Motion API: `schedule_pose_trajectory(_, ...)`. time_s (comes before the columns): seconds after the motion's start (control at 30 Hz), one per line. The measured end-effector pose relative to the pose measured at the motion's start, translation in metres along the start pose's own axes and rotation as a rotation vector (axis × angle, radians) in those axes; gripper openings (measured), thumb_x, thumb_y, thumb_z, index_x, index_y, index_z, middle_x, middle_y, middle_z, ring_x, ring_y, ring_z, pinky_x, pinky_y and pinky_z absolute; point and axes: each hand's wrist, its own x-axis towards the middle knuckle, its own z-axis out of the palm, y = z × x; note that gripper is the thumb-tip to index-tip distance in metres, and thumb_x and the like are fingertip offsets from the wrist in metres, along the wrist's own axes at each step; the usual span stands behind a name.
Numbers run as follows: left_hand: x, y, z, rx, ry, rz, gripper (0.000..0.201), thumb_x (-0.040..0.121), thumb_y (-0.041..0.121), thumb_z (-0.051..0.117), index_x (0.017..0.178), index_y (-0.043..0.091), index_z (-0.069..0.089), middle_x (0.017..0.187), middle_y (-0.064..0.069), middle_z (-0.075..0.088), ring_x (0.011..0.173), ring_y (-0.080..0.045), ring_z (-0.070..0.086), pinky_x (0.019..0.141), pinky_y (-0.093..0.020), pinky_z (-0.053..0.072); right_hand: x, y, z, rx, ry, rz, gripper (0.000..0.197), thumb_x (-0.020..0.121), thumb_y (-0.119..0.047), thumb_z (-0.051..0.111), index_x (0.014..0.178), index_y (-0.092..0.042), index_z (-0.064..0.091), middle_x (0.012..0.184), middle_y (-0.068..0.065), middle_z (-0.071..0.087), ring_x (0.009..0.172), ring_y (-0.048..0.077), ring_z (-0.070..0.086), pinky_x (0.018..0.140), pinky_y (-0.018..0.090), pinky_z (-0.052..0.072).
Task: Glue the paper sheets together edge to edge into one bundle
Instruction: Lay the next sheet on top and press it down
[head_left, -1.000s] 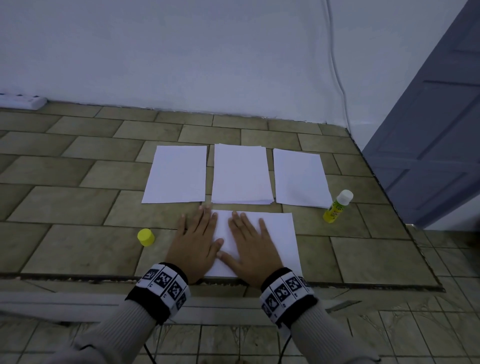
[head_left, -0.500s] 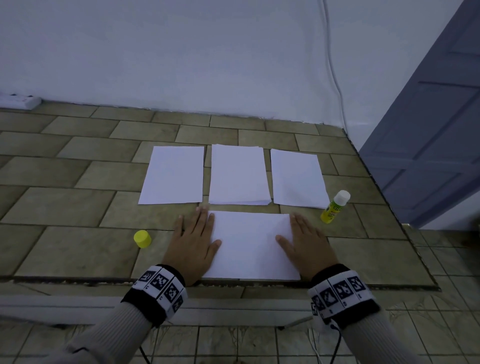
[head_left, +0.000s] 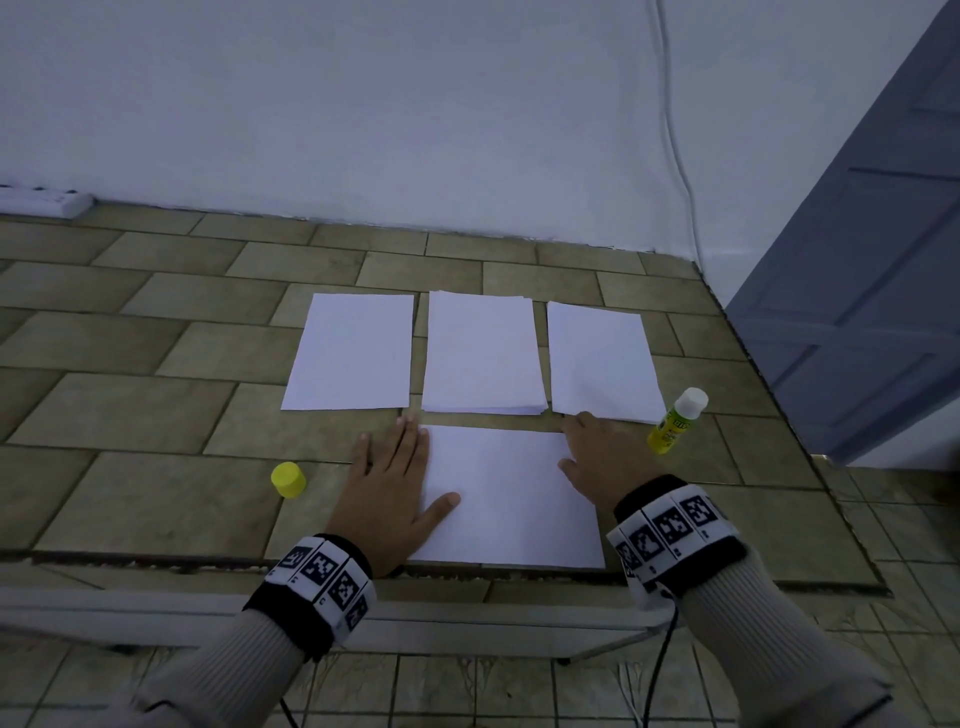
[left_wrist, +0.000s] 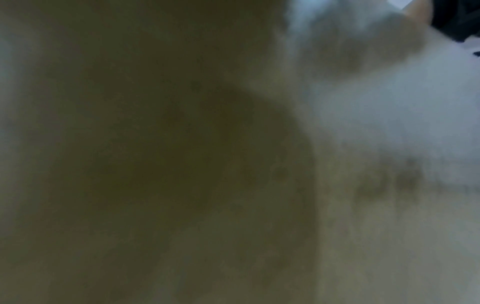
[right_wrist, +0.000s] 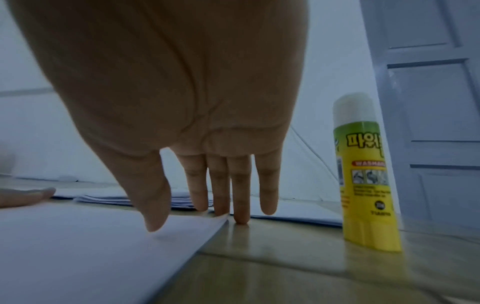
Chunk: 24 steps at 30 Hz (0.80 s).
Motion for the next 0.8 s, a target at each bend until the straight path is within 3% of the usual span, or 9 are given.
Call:
schedule_pose_trajectory(0.07,0.000,0.000,0.000,-0.004,-0.009,-0.004,0.096,0.093,0.070,-0.002,0.148,-0.001,0.030,0.156,-0.018,0.027,0.146,-0.030,0.023,0.115,-0.057,0.020,0.004,0.003,0.000,-0.005,0.001,-0.015,0.036,0.097,-0.028,0.047,0.128,-0.010,0.044,0.123,0.008,0.049,0.109,0.022,0.053,0.083,0.031,0.048)
schedule_pose_trajectory(0.2,0.000,0.000,-0.001,-0.015,-0.015,0.007,0.098,0.091,0.072,-0.005,0.151,0.001,0.025,0.159,-0.016,0.021,0.148,-0.028,0.015,0.117,-0.056,0.015,0.013,0.007,-0.001,0.011,-0.037,-0.007,0.032,0.095,-0.024,0.046,0.124,-0.010,0.046,0.120,0.008,0.047,0.109,0.022,0.048,0.078,0.029,0.045)
schedule_pose_trajectory(0.37,0.000,0.000,0.001,0.008,-0.025,0.008,0.098,0.092,0.074,0.004,0.148,-0.002,0.029,0.157,-0.017,0.023,0.146,-0.027,0.017,0.114,-0.059,0.022,0.024,0.009,-0.006,0.103,-0.060,0.009,0.024,0.091,-0.006,0.044,0.114,-0.004,0.050,0.116,0.014,0.048,0.105,0.026,0.049,0.085,0.035,0.047)
schedule_pose_trajectory(0.5,0.000,-0.002,0.003,0.015,-0.039,0.006,0.099,0.092,0.076,0.008,0.148,-0.002,0.029,0.157,-0.018,0.024,0.146,-0.026,0.016,0.114,-0.059,0.024,0.025,0.016,-0.016,0.259,-0.128,-0.024,0.022,0.092,0.000,0.044,0.113,-0.004,0.048,0.116,0.016,0.057,0.103,0.028,0.056,0.080,0.033,0.047)
schedule_pose_trajectory(0.53,0.000,-0.002,0.003,0.017,-0.040,0.008,0.099,0.091,0.076,0.007,0.148,-0.002,0.028,0.157,-0.018,0.023,0.146,-0.027,0.015,0.114,-0.059,0.023,0.023,0.018,-0.020,0.308,-0.129,-0.049,0.022,0.091,0.002,0.045,0.112,-0.006,0.048,0.115,0.015,0.058,0.103,0.027,0.057,0.078,0.030,0.047)
schedule_pose_trajectory(0.63,0.000,-0.002,0.003,0.012,-0.040,0.009,0.102,0.089,0.078,0.001,0.151,-0.001,0.020,0.159,-0.017,0.014,0.147,-0.026,0.007,0.117,-0.057,0.015,0.016,0.022,-0.034,0.382,-0.125,-0.139,0.022,0.091,0.004,0.047,0.098,-0.015,0.055,0.107,0.000,0.055,0.103,0.009,0.050,0.069,0.007,0.036)
schedule_pose_trajectory(0.8,-0.001,0.001,-0.004,-0.052,-0.052,-0.008,0.109,0.074,0.082,-0.020,0.151,0.005,-0.014,0.158,-0.008,-0.019,0.147,-0.018,-0.019,0.120,-0.047,-0.008,0.009,0.032,-0.068,0.384,-0.070,-0.197,0.023,0.089,-0.001,0.057,0.085,-0.023,0.066,0.092,-0.008,0.057,0.070,-0.005,0.052,0.060,0.006,0.037)
